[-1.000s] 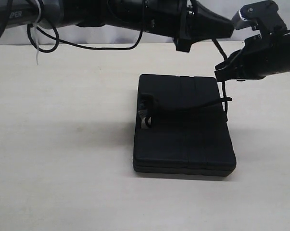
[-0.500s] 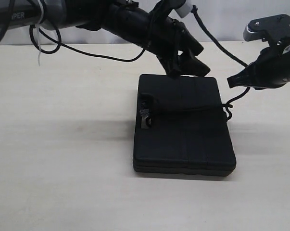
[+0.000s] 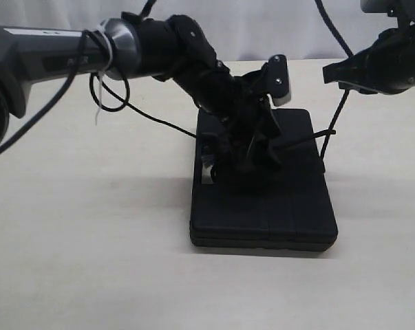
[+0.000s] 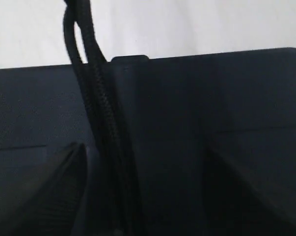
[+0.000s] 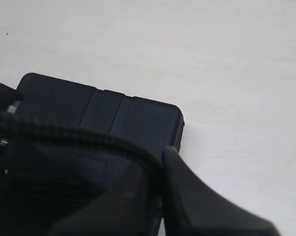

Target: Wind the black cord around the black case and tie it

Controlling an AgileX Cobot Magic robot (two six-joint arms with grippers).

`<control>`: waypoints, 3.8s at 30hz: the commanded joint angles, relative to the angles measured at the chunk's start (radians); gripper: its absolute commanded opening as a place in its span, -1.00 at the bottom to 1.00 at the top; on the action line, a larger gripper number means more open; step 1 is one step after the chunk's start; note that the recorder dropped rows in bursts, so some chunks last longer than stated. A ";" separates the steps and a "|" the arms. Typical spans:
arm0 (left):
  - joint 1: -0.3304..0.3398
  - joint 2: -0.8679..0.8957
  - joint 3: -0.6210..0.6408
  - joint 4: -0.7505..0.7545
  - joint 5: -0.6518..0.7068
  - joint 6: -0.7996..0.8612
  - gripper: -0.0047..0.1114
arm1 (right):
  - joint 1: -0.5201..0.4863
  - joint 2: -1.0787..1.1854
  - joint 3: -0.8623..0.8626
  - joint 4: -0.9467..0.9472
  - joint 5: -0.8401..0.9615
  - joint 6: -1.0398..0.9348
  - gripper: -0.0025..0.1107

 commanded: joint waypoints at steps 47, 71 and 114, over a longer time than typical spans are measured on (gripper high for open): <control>-0.044 0.047 -0.011 0.601 0.061 -0.292 -0.35 | -0.317 0.151 0.060 -0.022 -0.054 0.057 -0.88; 0.007 0.023 0.101 0.566 -0.013 -0.440 -0.92 | -0.317 0.171 0.025 -0.385 -0.043 0.285 -0.86; 0.046 0.031 0.101 0.418 0.020 -0.360 -0.92 | -0.041 0.217 0.042 -0.479 -0.081 -0.377 -0.88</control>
